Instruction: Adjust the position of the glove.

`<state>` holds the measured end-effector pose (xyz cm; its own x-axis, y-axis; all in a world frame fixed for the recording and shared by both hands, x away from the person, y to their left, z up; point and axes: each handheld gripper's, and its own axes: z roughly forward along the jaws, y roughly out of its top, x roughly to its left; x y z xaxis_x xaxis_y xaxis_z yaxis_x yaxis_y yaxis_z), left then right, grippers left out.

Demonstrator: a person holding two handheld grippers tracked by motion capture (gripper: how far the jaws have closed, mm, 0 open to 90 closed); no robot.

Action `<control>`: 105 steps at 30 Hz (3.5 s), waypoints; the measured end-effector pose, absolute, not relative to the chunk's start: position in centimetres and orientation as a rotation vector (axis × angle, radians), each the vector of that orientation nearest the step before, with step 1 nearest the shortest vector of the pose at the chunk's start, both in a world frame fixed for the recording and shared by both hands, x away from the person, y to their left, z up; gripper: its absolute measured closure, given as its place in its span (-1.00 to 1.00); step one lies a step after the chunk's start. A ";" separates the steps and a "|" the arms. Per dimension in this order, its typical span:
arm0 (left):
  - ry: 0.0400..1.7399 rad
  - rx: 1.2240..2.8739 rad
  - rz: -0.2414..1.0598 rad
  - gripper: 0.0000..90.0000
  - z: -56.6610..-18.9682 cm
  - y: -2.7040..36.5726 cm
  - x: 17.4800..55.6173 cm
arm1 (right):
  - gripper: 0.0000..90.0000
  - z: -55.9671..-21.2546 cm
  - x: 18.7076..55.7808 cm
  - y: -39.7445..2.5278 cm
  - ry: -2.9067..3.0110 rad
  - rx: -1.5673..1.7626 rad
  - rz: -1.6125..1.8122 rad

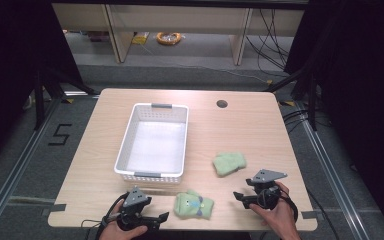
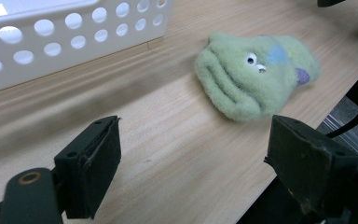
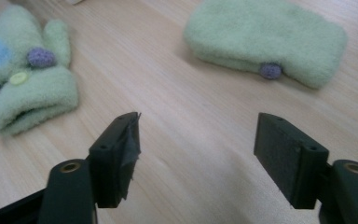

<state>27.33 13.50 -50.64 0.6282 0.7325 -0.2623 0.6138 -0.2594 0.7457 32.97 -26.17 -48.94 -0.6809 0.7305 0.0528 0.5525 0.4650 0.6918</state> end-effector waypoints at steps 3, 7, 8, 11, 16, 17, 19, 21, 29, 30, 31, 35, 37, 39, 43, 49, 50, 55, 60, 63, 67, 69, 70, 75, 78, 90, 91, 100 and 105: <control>1.063 1.967 0.170 -0.62 -50.7 13.5 27.3 | -0.15 -49.1 33.2 -26.2 2.469 1.058 1.034; 1.063 1.966 0.173 -0.62 -50.7 13.5 27.3 | -0.06 -48.8 33.4 -25.9 2.475 1.048 1.033; 1.063 1.966 0.173 -0.62 -50.7 13.5 27.3 | -0.06 -48.8 33.4 -25.9 2.475 1.048 1.033; 1.063 1.967 0.169 -0.62 -50.7 13.5 27.3 | -0.01 -48.5 33.8 -25.9 2.468 1.038 1.025; 1.054 1.985 0.171 -0.62 -50.6 13.6 27.4 | 0.03 -48.0 34.7 -26.0 2.461 1.002 1.037; 1.055 1.986 0.172 -0.62 -50.6 13.5 27.4 | 0.03 -47.9 34.8 -25.9 2.464 1.006 1.038; 1.055 1.985 0.174 -0.62 -50.6 13.6 27.4 | 0.05 -47.8 35.2 -25.8 2.471 1.017 1.028; 1.059 1.974 0.170 -0.62 -50.6 13.5 27.4 | 0.07 -47.8 35.6 -25.6 2.462 1.013 1.022; 1.059 1.974 0.168 -0.62 -50.6 13.6 27.4 | 0.05 -47.1 37.2 -25.4 2.446 1.014 1.022; 1.058 1.976 0.167 -0.62 -50.5 13.6 27.4 | 0.05 -47.0 37.2 -25.2 2.445 1.060 1.027; 1.058 1.972 0.170 -0.62 -50.6 13.6 27.4 | 0.07 -46.8 37.7 -25.3 2.453 1.036 1.009; 1.059 1.978 0.170 -0.62 -50.6 13.6 27.4 | 0.08 -46.6 38.6 -25.0 2.463 1.012 1.002; 1.064 1.973 0.168 -0.62 -50.7 13.5 27.4 | 0.14 -46.6 39.4 -24.2 2.484 1.042 0.987; 1.053 1.990 0.168 -0.62 -50.6 13.7 27.4 | 0.19 -46.8 40.1 -23.7 2.496 1.020 0.962; 1.053 1.988 0.172 -0.62 -50.6 13.7 27.4 | 0.23 -47.0 41.0 -22.8 2.491 1.028 0.965; 1.052 1.986 0.169 -0.62 -50.6 13.7 27.4 | 0.28 -47.0 42.3 -22.2 2.517 1.097 0.893; 1.052 1.986 0.169 -0.62 -50.6 13.7 27.4 | 0.28 -47.0 42.3 -22.2 2.517 1.097 0.893; 1.052 1.984 0.167 -0.62 -50.6 13.7 27.4 | 0.34 -47.8 43.2 -21.9 2.509 1.086 0.884; 1.051 1.984 0.171 -0.62 -50.6 13.7 27.4 | 0.36 -48.8 43.9 -22.3 2.550 1.112 0.832; 1.060 1.970 0.170 -0.62 -50.7 13.6 27.4 | 0.44 -49.3 43.9 -22.5 2.514 1.137 0.887; 1.061 1.972 0.167 -0.62 -50.6 13.6 27.4 | 0.69 -49.4 43.5 -22.4 2.505 1.202 0.902; 1.052 1.987 0.169 -0.62 -50.6 13.7 27.4 | 0.80 -49.5 43.5 -22.6 2.499 1.179 0.906; 1.053 1.988 0.166 -0.62 -50.6 13.7 27.4 | 0.83 -49.5 43.5 -22.6 2.500 1.190 0.921; 1.050 1.992 0.184 -0.62 -50.5 13.8 27.4 | 0.92 -49.3 43.3 -22.6 2.483 1.168 0.930; 1.059 1.975 0.178 -0.62 -50.5 13.7 27.4 | 0.92 -48.7 42.9 -22.7 2.474 1.168 0.945; 1.064 1.961 0.183 -0.62 -50.5 13.7 27.3 | 0.92 -45.4 36.0 -23.4 2.418 1.165 1.107; 1.053 1.977 0.181 -0.62 -50.4 13.8 27.3 | 0.92 -45.4 35.4 -23.5 2.415 1.173 1.125; 1.040 1.987 0.186 -0.62 -50.2 13.8 27.3 | 0.92 -46.5 31.6 -23.4 2.448 1.241 1.136; 1.041 1.989 0.183 -0.62 -50.3 13.8 27.3 | 0.91 -47.4 30.8 -23.6 2.459 1.209 1.121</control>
<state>27.31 13.84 -50.26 0.6410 0.7284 -0.2420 0.6021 -0.2816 0.7471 30.80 -23.56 -47.38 -0.6529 0.7410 0.1569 0.6043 0.3848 0.6976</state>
